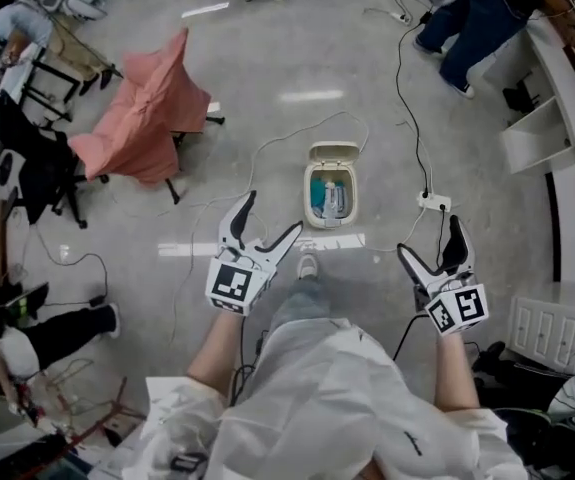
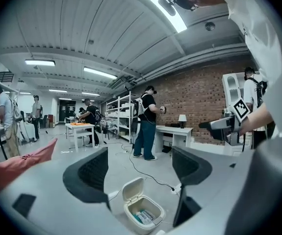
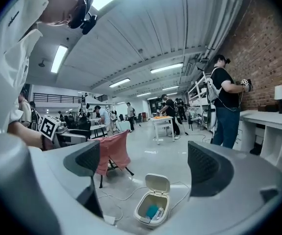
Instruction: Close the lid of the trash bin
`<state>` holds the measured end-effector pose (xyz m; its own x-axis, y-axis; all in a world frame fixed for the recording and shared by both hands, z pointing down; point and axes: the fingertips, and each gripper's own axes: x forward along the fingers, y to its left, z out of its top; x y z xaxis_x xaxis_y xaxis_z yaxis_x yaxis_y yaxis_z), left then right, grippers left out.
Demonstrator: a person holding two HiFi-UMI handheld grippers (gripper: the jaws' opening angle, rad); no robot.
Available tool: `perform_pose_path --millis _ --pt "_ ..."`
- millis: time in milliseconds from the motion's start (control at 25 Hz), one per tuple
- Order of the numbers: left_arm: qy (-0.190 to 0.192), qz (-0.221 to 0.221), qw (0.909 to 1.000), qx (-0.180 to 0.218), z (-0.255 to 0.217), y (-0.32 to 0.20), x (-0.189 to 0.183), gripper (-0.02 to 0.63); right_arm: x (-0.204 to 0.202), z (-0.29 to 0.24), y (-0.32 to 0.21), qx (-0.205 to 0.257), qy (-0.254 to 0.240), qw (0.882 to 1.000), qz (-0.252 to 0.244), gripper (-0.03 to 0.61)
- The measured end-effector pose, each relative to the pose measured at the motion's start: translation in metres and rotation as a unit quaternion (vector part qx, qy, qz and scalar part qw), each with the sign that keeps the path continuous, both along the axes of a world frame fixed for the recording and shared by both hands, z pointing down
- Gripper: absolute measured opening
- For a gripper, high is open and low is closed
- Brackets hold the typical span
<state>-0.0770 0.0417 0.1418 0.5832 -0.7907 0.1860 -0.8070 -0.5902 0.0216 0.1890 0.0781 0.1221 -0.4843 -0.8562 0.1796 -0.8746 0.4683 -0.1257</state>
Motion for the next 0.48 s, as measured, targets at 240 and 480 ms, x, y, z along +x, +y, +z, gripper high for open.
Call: perform_pose_path --millis 240,480 --pt "-0.015 0.031 0.999 -0.028 0.044 -0.074 -0.005 0.411 -0.015 0.036 -0.071 -0.029 0.025 0.999 0.005 0.554" --pt "-0.024 0.037 0.9978 -0.049 0.106 -0.136 0.006 0.353 -0.017 0.089 -0.135 -0.051 0.039 0.998 -0.003 0.554"
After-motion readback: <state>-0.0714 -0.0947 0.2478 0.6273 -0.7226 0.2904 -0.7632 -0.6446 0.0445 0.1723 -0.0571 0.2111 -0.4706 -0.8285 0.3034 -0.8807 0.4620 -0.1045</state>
